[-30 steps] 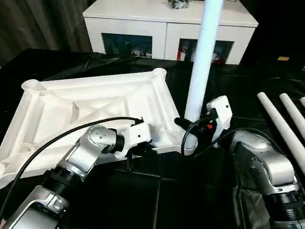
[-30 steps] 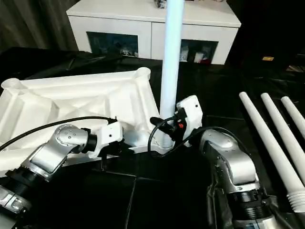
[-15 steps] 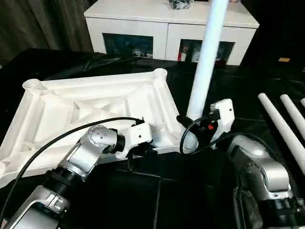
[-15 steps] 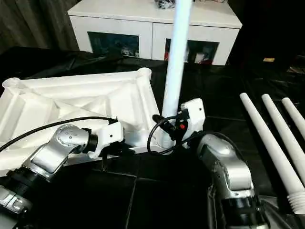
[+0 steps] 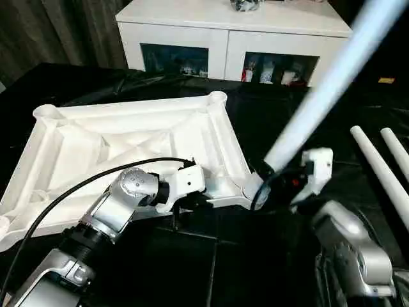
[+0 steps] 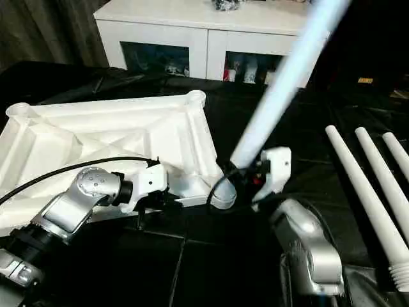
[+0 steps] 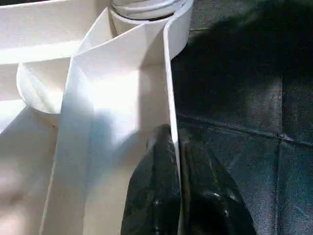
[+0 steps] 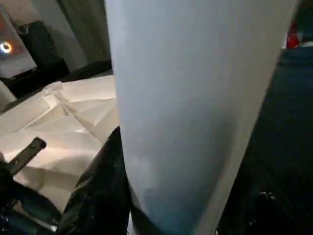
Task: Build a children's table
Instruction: Insert table leg to table base, then rotate leg to tighten
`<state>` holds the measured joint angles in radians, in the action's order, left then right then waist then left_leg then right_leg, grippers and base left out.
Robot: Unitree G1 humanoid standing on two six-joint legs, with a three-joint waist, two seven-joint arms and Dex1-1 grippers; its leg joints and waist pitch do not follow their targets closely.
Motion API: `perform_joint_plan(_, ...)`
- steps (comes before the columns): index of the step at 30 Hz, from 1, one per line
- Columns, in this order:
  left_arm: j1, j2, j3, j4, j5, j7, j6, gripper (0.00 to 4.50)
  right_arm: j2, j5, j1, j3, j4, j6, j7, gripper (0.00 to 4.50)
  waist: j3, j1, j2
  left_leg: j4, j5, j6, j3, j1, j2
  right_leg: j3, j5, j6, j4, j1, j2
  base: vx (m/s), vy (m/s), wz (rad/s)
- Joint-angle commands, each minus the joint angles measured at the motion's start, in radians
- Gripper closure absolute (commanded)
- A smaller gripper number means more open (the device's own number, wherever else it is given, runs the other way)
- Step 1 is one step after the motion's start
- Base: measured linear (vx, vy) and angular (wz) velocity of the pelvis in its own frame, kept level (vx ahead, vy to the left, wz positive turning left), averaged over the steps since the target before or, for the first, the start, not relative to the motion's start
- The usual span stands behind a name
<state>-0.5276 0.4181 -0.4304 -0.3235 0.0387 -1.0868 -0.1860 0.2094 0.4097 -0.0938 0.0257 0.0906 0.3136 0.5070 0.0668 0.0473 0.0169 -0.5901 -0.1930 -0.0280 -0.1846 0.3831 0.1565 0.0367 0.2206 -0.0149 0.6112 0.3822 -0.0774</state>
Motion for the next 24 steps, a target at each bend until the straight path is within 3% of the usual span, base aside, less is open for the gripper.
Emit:
perform_joint_plan(1,0.005,-0.007,0.026,-0.014,-0.012,0.021,0.02,4.5,0.037,-0.084,0.046,-0.065,-0.033,0.022,0.004,2.65,-0.037,-0.001,-0.014,0.096,-0.264,0.003,0.031,-0.021,0.078,-0.049,0.237,0.205,-0.086,-0.014,-0.08,0.0,0.0,0.0)
perform_joint_plan(10,0.001,-0.007,0.029,-0.016,-0.009,0.02,0.02,4.5,0.073,-0.138,0.011,-0.133,-0.034,0.045,0.019,2.65,-0.035,-0.003,-0.019,0.099,-0.279,-0.001,0.033,-0.02,0.078,-0.051,0.279,0.187,-0.09,-0.012,-0.081,0.0,0.0,0.0)
perform_joint_plan(17,0.001,-0.007,0.03,-0.015,-0.01,0.019,0.018,4.5,0.097,-0.121,-0.025,-0.15,-0.046,0.16,0.034,2.65,-0.035,-0.008,-0.019,0.099,-0.277,-0.004,0.034,-0.02,0.079,-0.051,0.269,0.191,-0.089,-0.013,-0.081,0.0,0.0,0.0)
perform_joint_plan(24,-0.003,-0.01,0.033,-0.024,-0.01,0.025,0.022,4.5,0.105,-0.158,-0.02,-0.173,-0.109,0.141,0.029,2.65,-0.034,-0.011,-0.019,0.104,-0.341,-0.034,0.037,-0.023,0.08,-0.053,0.323,0.175,-0.097,-0.007,-0.081,0.0,0.0,0.0)
